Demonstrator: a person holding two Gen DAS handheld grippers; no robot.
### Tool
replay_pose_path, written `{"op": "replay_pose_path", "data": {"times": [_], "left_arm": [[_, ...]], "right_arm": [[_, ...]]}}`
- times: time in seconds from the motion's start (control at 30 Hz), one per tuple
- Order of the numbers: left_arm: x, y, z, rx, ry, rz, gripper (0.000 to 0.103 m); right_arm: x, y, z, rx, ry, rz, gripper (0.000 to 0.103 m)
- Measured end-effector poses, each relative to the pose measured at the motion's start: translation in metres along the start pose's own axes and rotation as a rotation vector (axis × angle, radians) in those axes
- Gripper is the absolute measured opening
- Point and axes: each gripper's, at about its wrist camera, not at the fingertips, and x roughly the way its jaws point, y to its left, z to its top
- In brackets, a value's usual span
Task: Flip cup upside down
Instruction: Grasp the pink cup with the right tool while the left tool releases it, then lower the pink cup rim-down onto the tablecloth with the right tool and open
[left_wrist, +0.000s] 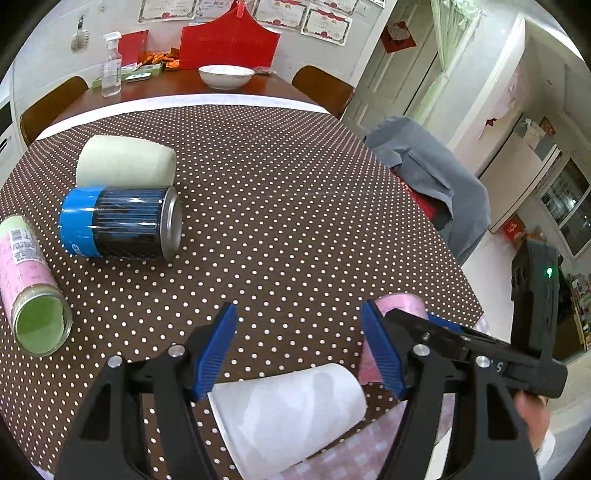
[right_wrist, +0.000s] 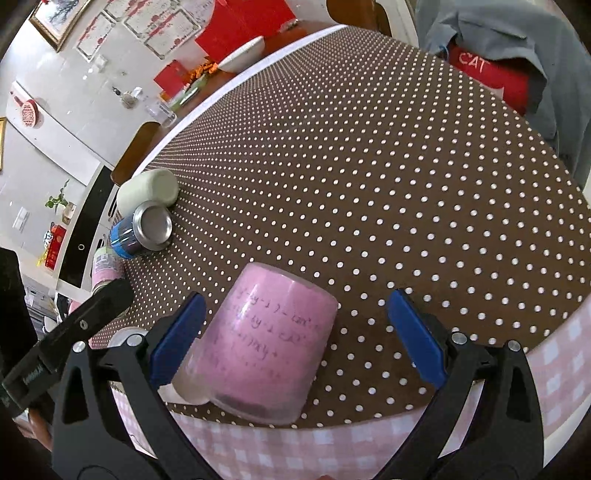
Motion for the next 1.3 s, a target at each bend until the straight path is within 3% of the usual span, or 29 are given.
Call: {"op": "replay_pose_path", "data": {"times": [0.27, 0.37, 0.43, 0.5, 0.77, 0.93, 1.07, 1.3], "left_arm": [[0.007, 0.008, -0.002, 0.008, -0.010, -0.016, 0.069], [0.007, 0.014, -0.001, -0.001, -0.017, -0.007, 0.069], [0.007, 0.014, -0.002, -0.002, -0.019, -0.017, 0.069], [0.008, 0.014, -0.003, 0.002, -0.019, -0.017, 0.069], [0.010, 0.013, -0.003, 0.011, -0.019, -0.019, 0.069], [0.011, 0.013, -0.002, 0.005, -0.022, -0.013, 0.069], [0.012, 0.015, -0.001, -0.003, -0.024, -0.011, 0.069], [0.011, 0.023, 0.001, -0.025, -0.032, 0.003, 0.069]], "right_arm": [[0.011, 0.012, 0.006, -0.029, 0.008, -0.028, 0.096], [0.014, 0.018, 0.006, -0.063, 0.004, -0.050, 0.085], [0.017, 0.022, 0.006, -0.083, 0.003, -0.067, 0.073], [0.017, 0.022, 0.006, -0.089, 0.009, -0.057, 0.068], [0.019, 0.030, 0.004, -0.148, -0.009, -0.050, 0.066], [0.017, 0.047, 0.004, -0.247, -0.089, -0.115, 0.064], [0.015, 0.054, 0.006, -0.284, -0.116, -0.117, 0.063], [0.013, 0.071, 0.013, -0.409, -0.248, -0.198, 0.061]]}}
